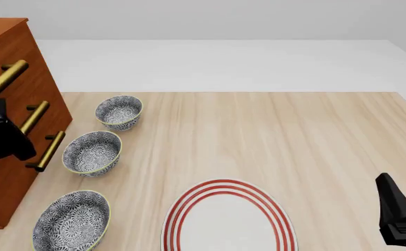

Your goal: Open the top drawer of the cabinet.

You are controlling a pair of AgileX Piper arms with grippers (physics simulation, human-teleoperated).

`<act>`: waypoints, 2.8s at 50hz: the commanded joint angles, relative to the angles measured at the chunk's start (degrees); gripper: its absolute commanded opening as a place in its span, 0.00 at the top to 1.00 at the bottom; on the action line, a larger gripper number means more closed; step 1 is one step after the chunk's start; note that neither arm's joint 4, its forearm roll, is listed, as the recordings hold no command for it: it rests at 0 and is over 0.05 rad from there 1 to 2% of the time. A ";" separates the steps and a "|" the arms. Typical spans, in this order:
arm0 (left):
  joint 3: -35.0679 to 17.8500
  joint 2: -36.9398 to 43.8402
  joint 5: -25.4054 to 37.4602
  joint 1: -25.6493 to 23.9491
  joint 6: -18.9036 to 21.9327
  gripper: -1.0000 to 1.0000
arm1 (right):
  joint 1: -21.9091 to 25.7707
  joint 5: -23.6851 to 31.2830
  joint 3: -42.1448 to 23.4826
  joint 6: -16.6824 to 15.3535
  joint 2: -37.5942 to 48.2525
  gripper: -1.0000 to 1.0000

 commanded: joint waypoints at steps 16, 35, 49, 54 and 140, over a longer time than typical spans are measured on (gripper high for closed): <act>-0.18 0.03 -0.13 -0.05 0.86 1.00 | -0.01 0.00 0.00 0.01 -0.01 0.00; 0.36 -0.95 0.51 -1.60 1.46 1.00 | -0.01 0.00 0.00 0.01 0.00 0.00; 0.46 -1.41 1.21 -2.60 1.47 1.00 | -0.01 0.00 0.00 0.01 0.00 0.00; 0.45 -1.53 1.58 -3.14 1.55 1.00 | 0.01 0.00 0.00 -0.01 -0.01 0.00; 0.64 -0.79 2.69 -10.63 4.43 1.00 | 0.01 0.00 0.00 0.01 0.00 0.00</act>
